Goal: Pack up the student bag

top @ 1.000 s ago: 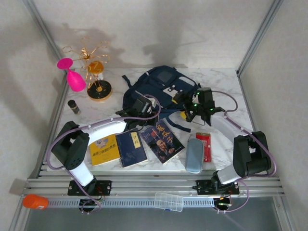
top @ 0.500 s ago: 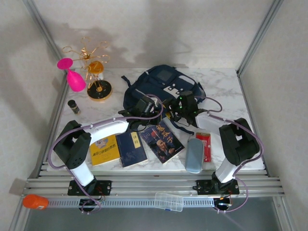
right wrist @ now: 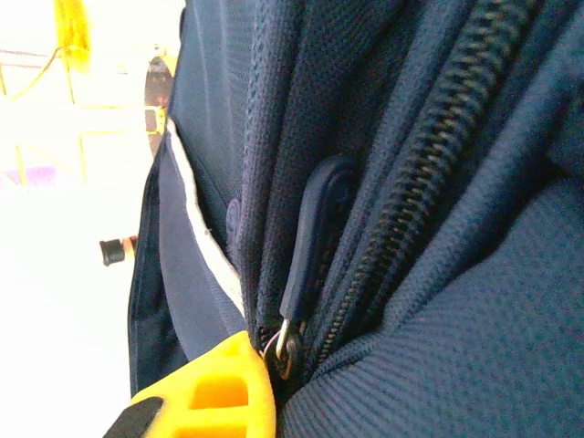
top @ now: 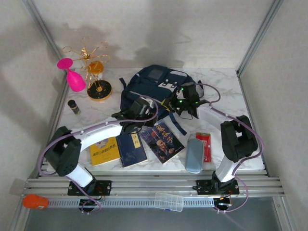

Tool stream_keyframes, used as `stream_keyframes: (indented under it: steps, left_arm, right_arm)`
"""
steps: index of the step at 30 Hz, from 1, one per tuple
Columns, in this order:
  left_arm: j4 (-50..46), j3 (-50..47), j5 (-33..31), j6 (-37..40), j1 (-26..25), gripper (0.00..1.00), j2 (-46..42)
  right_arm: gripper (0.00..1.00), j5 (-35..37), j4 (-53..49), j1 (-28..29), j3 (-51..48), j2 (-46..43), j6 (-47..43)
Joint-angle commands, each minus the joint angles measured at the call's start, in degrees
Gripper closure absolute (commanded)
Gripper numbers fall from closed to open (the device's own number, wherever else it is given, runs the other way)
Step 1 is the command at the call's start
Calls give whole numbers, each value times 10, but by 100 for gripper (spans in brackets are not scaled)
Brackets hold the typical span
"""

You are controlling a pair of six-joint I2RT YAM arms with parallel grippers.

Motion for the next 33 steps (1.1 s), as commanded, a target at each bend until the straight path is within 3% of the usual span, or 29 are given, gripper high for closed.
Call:
stream_keyframes:
  steps: [1, 2, 7, 8, 11, 15, 18, 23, 26, 30, 33]
  left_arm:
    - [-36, -53, 36, 23, 54, 100, -70]
    - [-23, -65, 76, 29, 70, 100, -78]
    - [-35, -41, 101, 51, 89, 100, -53]
    - [-21, -39, 122, 46, 89, 100, -46]
    - [35, -43, 135, 5, 87, 100, -32]
    - [69, -34, 119, -37, 84, 100, -14]
    - [68, -15, 116, -38, 71, 100, -3]
    - [62, 7, 101, -37, 50, 100, 14]
    - [62, 19, 101, -38, 40, 100, 23]
    - [66, 30, 97, -43, 21, 100, 33]
    - [68, 37, 94, -44, 6, 100, 39]
  right_arm:
    - [100, 26, -30, -97, 16, -33, -156]
    - [100, 23, -31, -109, 17, -35, -172]
    - [100, 8, -76, -122, 60, -11, -202]
    - [93, 6, -67, -120, 55, -13, -188]
    - [53, 9, -84, -113, 54, -16, -162]
    - [25, 56, -154, -113, 37, -48, -139]
    - [3, 68, -152, -110, -22, -103, -106]
    - [1, 36, -29, -63, -146, -188, 58]
    - [1, 37, 29, -19, -167, -184, 152]
    - [1, 93, 134, 45, -188, -169, 256]
    - [1, 123, 155, 60, -169, -131, 283]
